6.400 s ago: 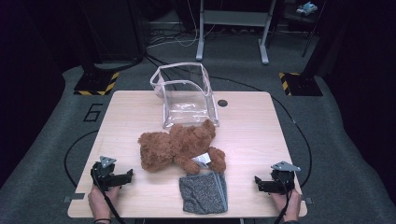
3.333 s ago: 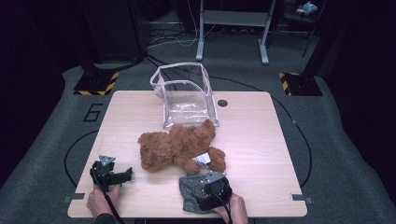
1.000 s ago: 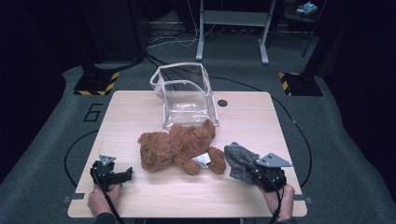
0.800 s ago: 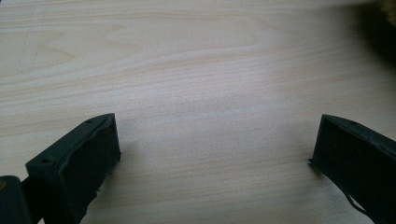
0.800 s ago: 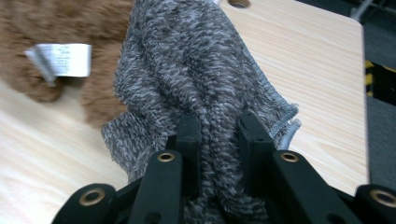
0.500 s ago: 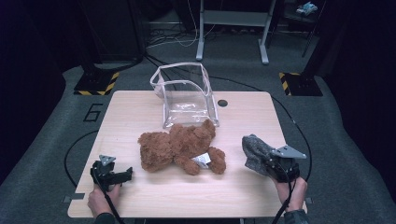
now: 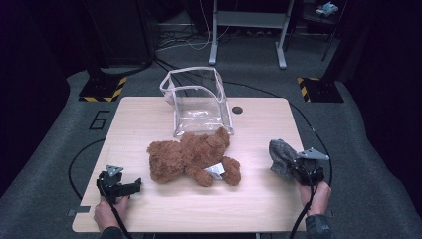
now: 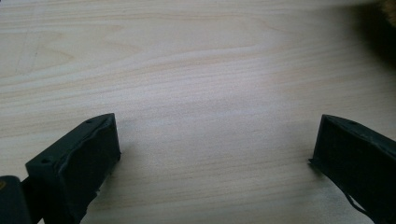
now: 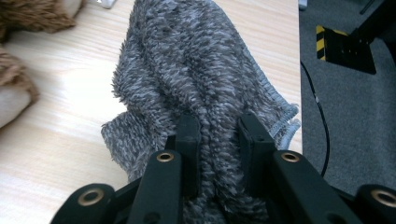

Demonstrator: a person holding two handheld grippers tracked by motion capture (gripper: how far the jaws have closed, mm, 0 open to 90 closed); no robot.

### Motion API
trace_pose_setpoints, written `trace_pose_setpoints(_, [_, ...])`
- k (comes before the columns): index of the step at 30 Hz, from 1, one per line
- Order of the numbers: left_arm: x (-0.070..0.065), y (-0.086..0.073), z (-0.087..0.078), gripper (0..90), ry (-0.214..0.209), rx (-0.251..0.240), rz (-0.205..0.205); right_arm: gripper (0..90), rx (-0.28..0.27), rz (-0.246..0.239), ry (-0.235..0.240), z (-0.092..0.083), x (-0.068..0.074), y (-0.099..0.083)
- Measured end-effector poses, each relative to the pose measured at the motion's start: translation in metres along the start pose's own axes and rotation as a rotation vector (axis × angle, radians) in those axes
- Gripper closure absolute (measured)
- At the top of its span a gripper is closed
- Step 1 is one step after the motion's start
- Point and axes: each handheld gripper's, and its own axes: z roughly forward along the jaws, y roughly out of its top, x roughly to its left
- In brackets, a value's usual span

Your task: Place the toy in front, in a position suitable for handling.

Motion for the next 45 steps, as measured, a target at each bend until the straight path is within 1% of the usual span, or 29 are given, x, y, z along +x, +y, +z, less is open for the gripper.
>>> trace_pose_setpoints(1, [0.000, 0.000, 0.000, 0.3, 0.001, 0.000, 0.000, 72.6, 0.016, 0.017, -0.003, 0.006, -0.002, 0.000])
trace_pose_setpoints(3, [0.000, 0.000, 0.000, 0.2, 0.001, 0.000, 0.000, 72.5, 0.015, 0.020, -0.007, 0.008, -0.003, 0.000])
trace_pose_setpoints(6, [0.000, 0.000, 0.000, 0.3, 0.001, 0.001, 0.000, 72.0, 0.028, 0.042, -0.006, 0.019, -0.005, 0.000])
trace_pose_setpoints(7, [0.000, 0.000, 0.000, 0.3, 0.001, 0.001, 0.001, 71.6, 0.036, 0.038, -0.007, 0.023, -0.006, 0.000])
trace_pose_setpoints(9, [0.000, 0.000, 0.000, 0.3, 0.001, 0.001, 0.001, 71.1, 0.042, 0.038, -0.022, 0.032, -0.005, 0.000])
trace_pose_setpoints(10, [0.000, 0.000, 0.000, 0.2, -0.002, 0.004, -0.001, 70.8, 0.071, 0.046, -0.040, 0.041, -0.004, 0.000])
trace_pose_setpoints(11, [0.000, 0.000, 0.000, 0.2, -0.002, 0.005, -0.001, 70.8, 0.071, 0.046, -0.040, 0.041, -0.004, 0.000])
trace_pose_setpoints(12, [0.000, 0.000, 0.000, 0.3, -0.002, 0.005, 0.000, 69.4, 0.094, 0.059, -0.060, 0.052, -0.003, -0.001])
trace_pose_setpoints(13, [0.000, 0.000, 0.000, 0.2, -0.002, 0.005, 0.000, 69.4, 0.094, 0.059, -0.060, 0.052, -0.003, -0.001])
trace_pose_setpoints(14, [0.000, 0.000, 0.000, 0.2, -0.001, 0.003, 0.003, 65.4, 0.126, 0.054, -0.075, 0.064, -0.002, -0.003])
trace_pose_setpoints(15, [0.000, 0.000, 0.000, 0.2, -0.001, 0.003, 0.001, 61.6, 0.140, 0.064, -0.076, 0.069, -0.002, -0.005])
trace_pose_setpoints(16, [0.000, 0.000, 0.000, 0.3, -0.001, 0.003, 0.001, 61.6, 0.140, 0.064, -0.076, 0.069, -0.002, -0.005])
trace_pose_setpoints(17, [0.000, 0.000, 0.000, 0.2, -0.003, 0.004, -0.002, 48.7, 0.173, 0.089, -0.070, 0.076, -0.001, -0.007])
trace_pose_setpoints(18, [0.000, 0.000, 0.000, 0.2, -0.002, 0.005, -0.001, 42.7, 0.175, 0.085, -0.076, 0.077, -0.001, -0.008])
trace_pose_setpoints(19, [0.000, 0.000, 0.000, 0.2, -0.002, 0.005, -0.001, 42.7, 0.175, 0.085, -0.076, 0.077, -0.001, -0.008])
trace_pose_setpoints(20, [0.000, 0.000, 0.000, 0.2, -0.002, 0.005, -0.001, 31.5, 0.172, 0.102, -0.069, 0.075, -0.002, -0.010])
trace_pose_setpoints(21, [0.000, 0.000, 0.000, 0.2, -0.002, 0.005, -0.001, 31.5, 0.172, 0.102, -0.069, 0.075, -0.002, -0.010])
trace_pose_setpoints(22, [0.000, 0.000, 0.000, 0.2, -0.003, 0.004, -0.001, 25.7, 0.138, 0.109, -0.056, 0.066, -0.003, -0.011])
trace_pose_setpoints(23, [0.000, 0.000, 0.000, 0.3, -0.003, 0.004, -0.001, 25.7, 0.138, 0.109, -0.056, 0.066, -0.003, -0.011])
trace_pose_setpoints(24, [0.000, 0.000, 0.000, 0.2, -0.003, 0.005, -0.001, 21.8, 0.126, 0.122, -0.035, 0.059, -0.003, -0.012])
trace_pose_setpoints(26, [0.000, 0.000, 0.000, 0.2, -0.003, 0.005, -0.001, 20.5, 0.121, 0.119, -0.027, 0.054, -0.003, -0.013])
trace_pose_setpoints(27, [0.000, 0.000, 0.000, 0.2, -0.003, 0.004, -0.002, 17.8, 0.101, 0.119, 0.000, 0.046, -0.001, -0.016])
trace_pose_setpoints(30, [0.000, 0.000, 0.000, 0.2, -0.003, 0.005, -0.001, 16.9, 0.089, 0.105, 0.013, 0.042, 0.001, -0.018])
trace_pose_setpoints(31, [0.000, 0.000, 0.000, 0.2, -0.002, 0.006, 0.000, 15.2, 0.087, 0.098, 0.032, 0.038, 0.007, -0.022])
trace_pose_setpoints(33, [0.000, 0.001, 0.000, 0.2, -0.002, 0.006, -0.001, 15.2, 0.085, 0.097, 0.038, 0.037, 0.009, -0.023])
trace_pose_setpoints(37, [0.000, 0.001, 0.000, 0.3, 0.003, 0.002, -0.001, 14.7, 0.079, 0.085, 0.080, 0.035, 0.020, -0.028])
trace_pose_setpoints(41, [-0.002, 0.000, 0.000, 0.3, 0.013, 0.003, -0.017, 14.6, 0.082, 0.071, 0.128, 0.033, 0.029, -0.026])
trace_pose_setpoints(43, [-0.002, 0.000, 0.000, 0.3, 0.012, 0.003, -0.014, 14.5, 0.078, 0.059, 0.141, 0.033, 0.031, -0.025])
trace_pose_setpoints(45, [0.001, 0.001, 0.000, 0.3, 0.001, 0.011, -0.003, 14.4, 0.075, 0.043, 0.163, 0.032, 0.038, -0.021])
